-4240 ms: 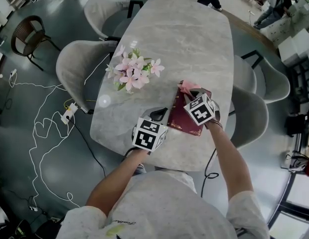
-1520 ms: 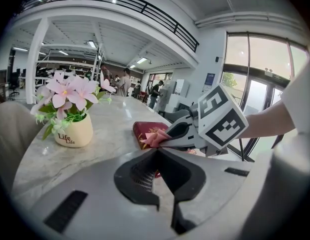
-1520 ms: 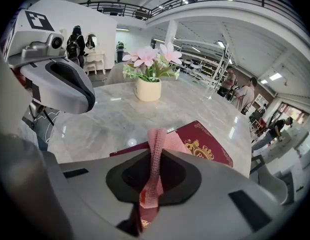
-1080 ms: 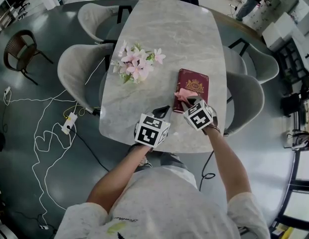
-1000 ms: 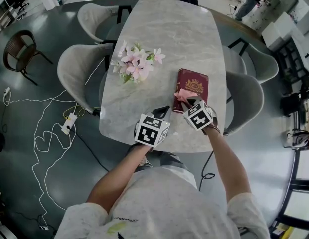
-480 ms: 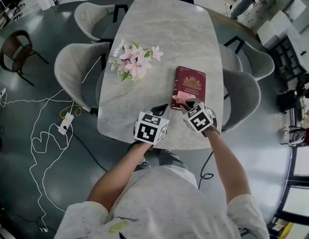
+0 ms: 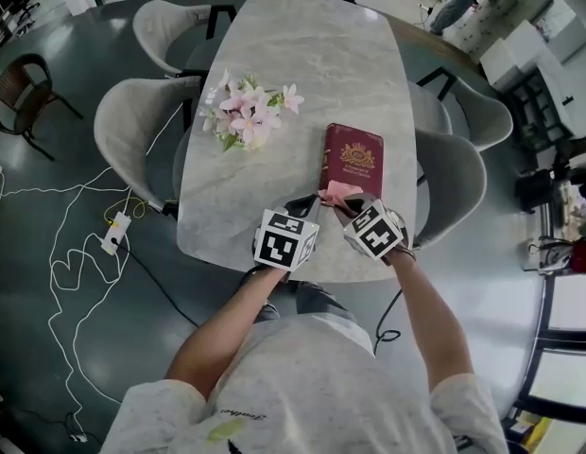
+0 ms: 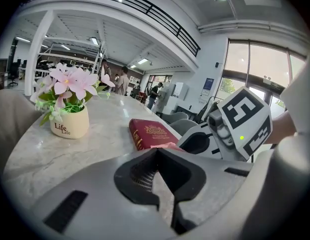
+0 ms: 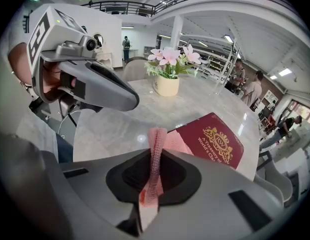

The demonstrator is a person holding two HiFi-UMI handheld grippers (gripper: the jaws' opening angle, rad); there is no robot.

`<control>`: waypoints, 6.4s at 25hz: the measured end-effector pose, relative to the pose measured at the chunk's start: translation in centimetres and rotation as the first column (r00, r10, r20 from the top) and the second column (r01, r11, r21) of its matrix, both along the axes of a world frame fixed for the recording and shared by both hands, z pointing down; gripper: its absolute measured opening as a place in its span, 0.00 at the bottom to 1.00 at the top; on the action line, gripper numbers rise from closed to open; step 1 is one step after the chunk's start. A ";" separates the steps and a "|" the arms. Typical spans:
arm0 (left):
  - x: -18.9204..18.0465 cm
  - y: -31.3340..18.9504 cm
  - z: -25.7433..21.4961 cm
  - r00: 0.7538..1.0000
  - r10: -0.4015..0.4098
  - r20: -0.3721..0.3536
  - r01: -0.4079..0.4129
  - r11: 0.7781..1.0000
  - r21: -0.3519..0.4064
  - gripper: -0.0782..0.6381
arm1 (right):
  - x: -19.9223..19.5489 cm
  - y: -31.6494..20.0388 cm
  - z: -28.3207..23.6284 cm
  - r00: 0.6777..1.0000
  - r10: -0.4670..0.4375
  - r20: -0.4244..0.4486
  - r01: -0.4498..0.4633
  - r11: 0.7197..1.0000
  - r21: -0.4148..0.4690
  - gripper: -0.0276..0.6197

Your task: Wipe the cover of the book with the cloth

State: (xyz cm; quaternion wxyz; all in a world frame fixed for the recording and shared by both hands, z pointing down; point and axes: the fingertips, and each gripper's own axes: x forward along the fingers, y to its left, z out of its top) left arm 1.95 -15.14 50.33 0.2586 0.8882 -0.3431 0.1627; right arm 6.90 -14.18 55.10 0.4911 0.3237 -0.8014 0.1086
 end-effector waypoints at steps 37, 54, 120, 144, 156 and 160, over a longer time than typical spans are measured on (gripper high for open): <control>-0.9 -3.9 1.2 0.988 -0.156 -0.006 0.156 0.988 -0.012 0.12 | -0.3 -11.3 -7.5 0.893 -0.402 -0.203 0.424 0.902 0.081 0.07; -1.9 -5.5 2.2 0.976 -0.217 -0.008 0.217 0.976 -0.011 0.12 | -1.4 -20.2 -0.9 0.788 -0.492 -0.370 0.525 0.851 -0.011 0.07; -4.0 -4.0 2.1 0.978 -0.205 -0.023 0.205 0.979 -0.013 0.12 | -2.6 -13.0 2.6 0.788 -0.534 -0.308 0.495 0.846 -0.199 0.07; -5.1 -2.4 1.0 0.989 -0.141 -0.037 0.142 0.990 0.013 0.12 | -3.5 -8.7 2.4 0.808 -0.505 -0.305 0.453 0.862 -0.229 0.07; -6.2 -0.7 0.5 0.993 -0.114 -0.031 0.114 0.993 0.005 0.12 | -4.1 -5.9 2.3 0.818 -0.489 -0.303 0.429 0.869 -0.246 0.07; -6.1 -0.3 -0.1 0.995 -0.086 -0.045 0.087 0.995 0.037 0.12 | -4.2 -4.8 2.2 0.823 -0.480 -0.303 0.416 0.873 -0.253 0.07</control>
